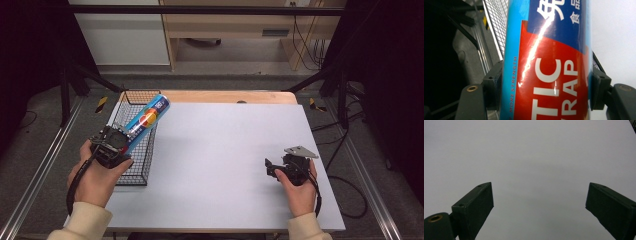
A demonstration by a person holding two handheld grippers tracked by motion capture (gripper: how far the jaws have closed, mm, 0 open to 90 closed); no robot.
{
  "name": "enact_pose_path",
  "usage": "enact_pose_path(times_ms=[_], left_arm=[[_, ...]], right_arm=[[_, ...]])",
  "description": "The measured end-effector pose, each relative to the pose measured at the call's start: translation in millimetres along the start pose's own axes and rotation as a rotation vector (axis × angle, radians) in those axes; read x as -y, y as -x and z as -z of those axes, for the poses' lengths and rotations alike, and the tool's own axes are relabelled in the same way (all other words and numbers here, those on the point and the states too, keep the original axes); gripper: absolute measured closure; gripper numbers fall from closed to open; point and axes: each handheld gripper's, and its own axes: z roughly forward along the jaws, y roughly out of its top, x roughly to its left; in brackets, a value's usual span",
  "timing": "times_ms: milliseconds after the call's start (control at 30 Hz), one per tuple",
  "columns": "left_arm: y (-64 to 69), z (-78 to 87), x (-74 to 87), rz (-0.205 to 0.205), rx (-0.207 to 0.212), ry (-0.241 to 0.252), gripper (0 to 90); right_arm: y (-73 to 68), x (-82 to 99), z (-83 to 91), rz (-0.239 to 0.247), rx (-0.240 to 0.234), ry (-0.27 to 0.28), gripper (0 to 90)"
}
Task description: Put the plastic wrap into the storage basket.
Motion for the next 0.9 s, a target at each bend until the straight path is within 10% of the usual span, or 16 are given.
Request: enact_pose_path(times_ms=[900], left_arm=[[-23.6, -23.4, 9.2, 0.095, -0.004, -0.119, 31.5]], right_arm=[[-4.0, 0.6, -1.7, 0.004, -0.02, -0.009, 8.5]])
